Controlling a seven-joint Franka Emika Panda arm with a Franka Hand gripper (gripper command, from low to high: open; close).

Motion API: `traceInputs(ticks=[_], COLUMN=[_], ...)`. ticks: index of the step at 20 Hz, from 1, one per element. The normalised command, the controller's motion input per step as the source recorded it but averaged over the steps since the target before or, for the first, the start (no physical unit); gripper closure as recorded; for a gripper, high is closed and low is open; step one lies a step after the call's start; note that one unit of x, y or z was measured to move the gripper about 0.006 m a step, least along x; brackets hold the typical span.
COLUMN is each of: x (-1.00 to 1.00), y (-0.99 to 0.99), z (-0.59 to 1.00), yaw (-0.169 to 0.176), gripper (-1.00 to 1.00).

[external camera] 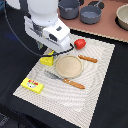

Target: Interact with the objects in diverse but meaningful ways.

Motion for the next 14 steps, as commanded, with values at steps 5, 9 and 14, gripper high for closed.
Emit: traceInputs(ticks=[5,9,14], x=[-0.08,-0.09,-0.08], y=[0.0,0.0,-0.01], z=[-0.18,-0.18,-0.13], yaw=[0.045,0.046,0.051], gripper=[-1.0,-1.0,1.0])
